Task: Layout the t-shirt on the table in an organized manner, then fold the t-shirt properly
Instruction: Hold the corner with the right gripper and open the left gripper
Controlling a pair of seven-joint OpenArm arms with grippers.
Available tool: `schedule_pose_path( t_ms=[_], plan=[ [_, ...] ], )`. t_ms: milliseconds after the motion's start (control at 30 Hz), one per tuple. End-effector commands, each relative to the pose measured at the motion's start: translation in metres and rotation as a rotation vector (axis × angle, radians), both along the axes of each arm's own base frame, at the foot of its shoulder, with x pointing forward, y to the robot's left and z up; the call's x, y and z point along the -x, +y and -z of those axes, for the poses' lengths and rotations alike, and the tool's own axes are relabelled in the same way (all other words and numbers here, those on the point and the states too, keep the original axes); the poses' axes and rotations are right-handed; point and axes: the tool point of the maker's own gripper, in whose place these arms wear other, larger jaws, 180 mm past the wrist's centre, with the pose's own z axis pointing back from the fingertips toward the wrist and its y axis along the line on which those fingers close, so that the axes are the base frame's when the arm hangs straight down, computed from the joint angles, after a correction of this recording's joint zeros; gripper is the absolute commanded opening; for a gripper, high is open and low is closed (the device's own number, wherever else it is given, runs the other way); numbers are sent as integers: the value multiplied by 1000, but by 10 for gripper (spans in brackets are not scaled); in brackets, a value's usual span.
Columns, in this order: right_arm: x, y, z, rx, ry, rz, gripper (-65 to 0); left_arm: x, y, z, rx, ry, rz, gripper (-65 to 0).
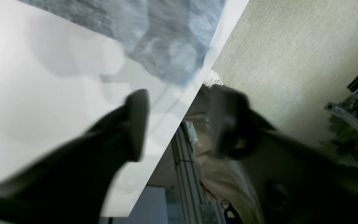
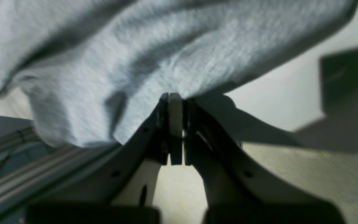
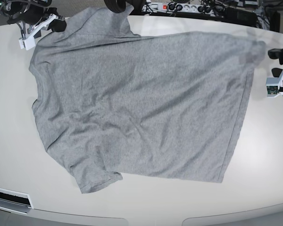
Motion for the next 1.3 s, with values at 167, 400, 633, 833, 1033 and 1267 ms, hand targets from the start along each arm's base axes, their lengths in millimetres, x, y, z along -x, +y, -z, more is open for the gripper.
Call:
schedule_pose_path(
  t_ms=[167, 400, 633, 833, 1033, 1267],
  plan=[
    [3, -14, -1, 40, 30, 18, -650, -5, 7, -10, -15, -18, -5, -286],
    [10, -6, -2, -1, 73, -2, -347, -5, 7, -10, -15, -19, -5, -286],
    [-10, -4, -10, -41, -26, 60, -243, -5, 7, -10, -15, -18, -5, -286],
    [-20, -8, -13, -32, -68, 90, -243, -5, 7, -10, -15, -19, -5, -288],
    [-28, -7, -13, -36, -81, 119, -249, -5, 7, -10, -15, -18, -7, -288],
    [-34, -6, -12, 37, -135, -34, -650, -5, 7, -10, -12, -19, -7, -288]
  ],
)
